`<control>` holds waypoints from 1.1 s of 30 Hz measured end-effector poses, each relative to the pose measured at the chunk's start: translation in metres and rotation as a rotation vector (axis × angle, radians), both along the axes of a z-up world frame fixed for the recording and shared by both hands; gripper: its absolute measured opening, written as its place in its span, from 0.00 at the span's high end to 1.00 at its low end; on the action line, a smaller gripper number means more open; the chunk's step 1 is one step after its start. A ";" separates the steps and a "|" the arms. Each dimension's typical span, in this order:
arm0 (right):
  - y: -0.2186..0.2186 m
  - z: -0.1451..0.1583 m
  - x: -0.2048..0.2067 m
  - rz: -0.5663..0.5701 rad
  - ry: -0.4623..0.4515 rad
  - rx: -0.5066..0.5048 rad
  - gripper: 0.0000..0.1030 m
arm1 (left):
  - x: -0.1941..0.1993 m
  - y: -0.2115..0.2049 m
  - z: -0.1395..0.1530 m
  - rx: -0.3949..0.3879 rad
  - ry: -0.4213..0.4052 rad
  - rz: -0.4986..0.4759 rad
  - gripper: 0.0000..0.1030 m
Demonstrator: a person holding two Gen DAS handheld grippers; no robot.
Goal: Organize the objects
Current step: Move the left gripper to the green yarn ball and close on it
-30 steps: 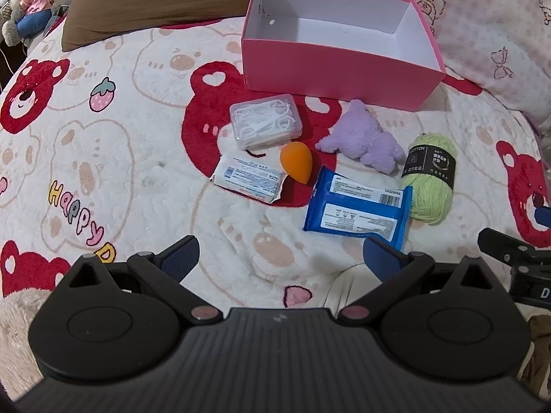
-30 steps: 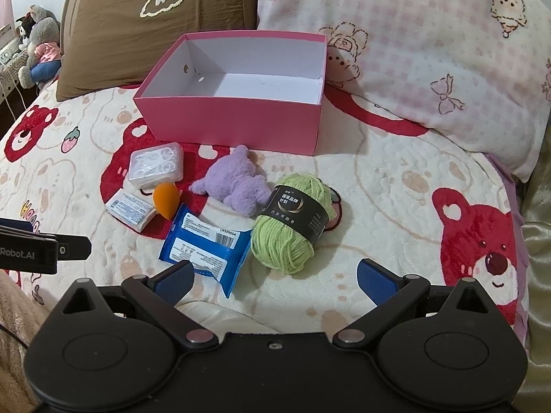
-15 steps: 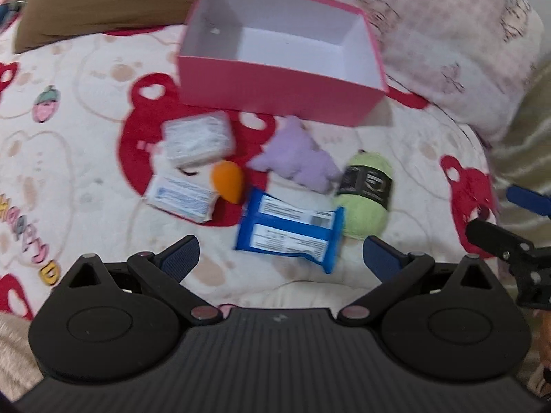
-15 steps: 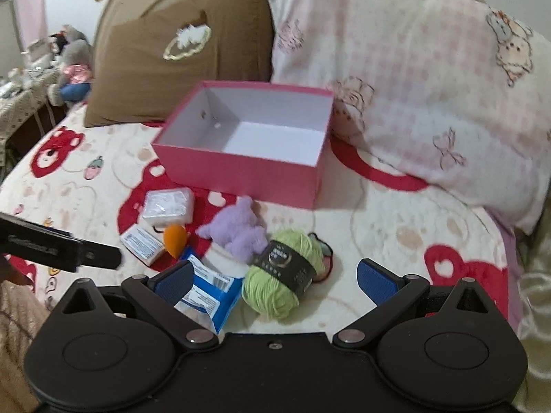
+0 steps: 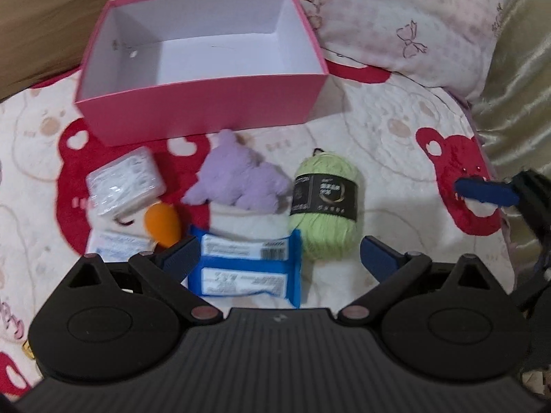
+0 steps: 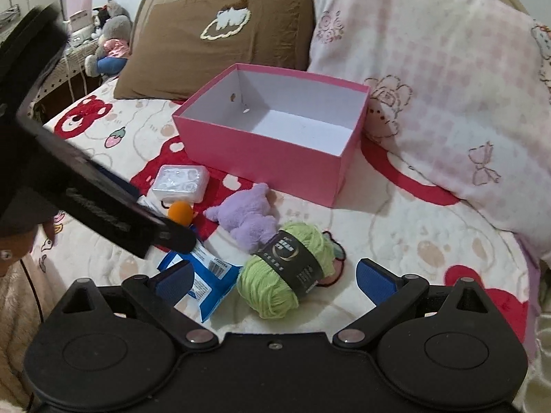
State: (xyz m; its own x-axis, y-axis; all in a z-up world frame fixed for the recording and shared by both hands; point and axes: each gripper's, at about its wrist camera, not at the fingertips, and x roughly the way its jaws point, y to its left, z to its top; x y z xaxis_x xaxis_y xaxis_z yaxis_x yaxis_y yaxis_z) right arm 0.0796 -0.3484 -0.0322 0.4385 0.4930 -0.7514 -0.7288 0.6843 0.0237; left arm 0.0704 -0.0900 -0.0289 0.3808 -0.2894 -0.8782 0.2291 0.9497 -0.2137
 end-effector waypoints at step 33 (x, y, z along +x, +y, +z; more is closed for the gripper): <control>0.009 -0.114 0.048 -0.121 0.278 0.157 0.09 | 0.034 -0.010 -0.095 -0.307 -0.019 0.025 0.29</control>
State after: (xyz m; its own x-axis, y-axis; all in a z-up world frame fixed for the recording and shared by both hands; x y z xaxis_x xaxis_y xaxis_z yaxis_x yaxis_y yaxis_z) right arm 0.1273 -0.3390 -0.1464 0.2900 0.5690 -0.7695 -0.5933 0.7378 0.3220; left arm 0.1040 -0.0997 -0.1237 0.4069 -0.5304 -0.7437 0.2130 0.8468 -0.4873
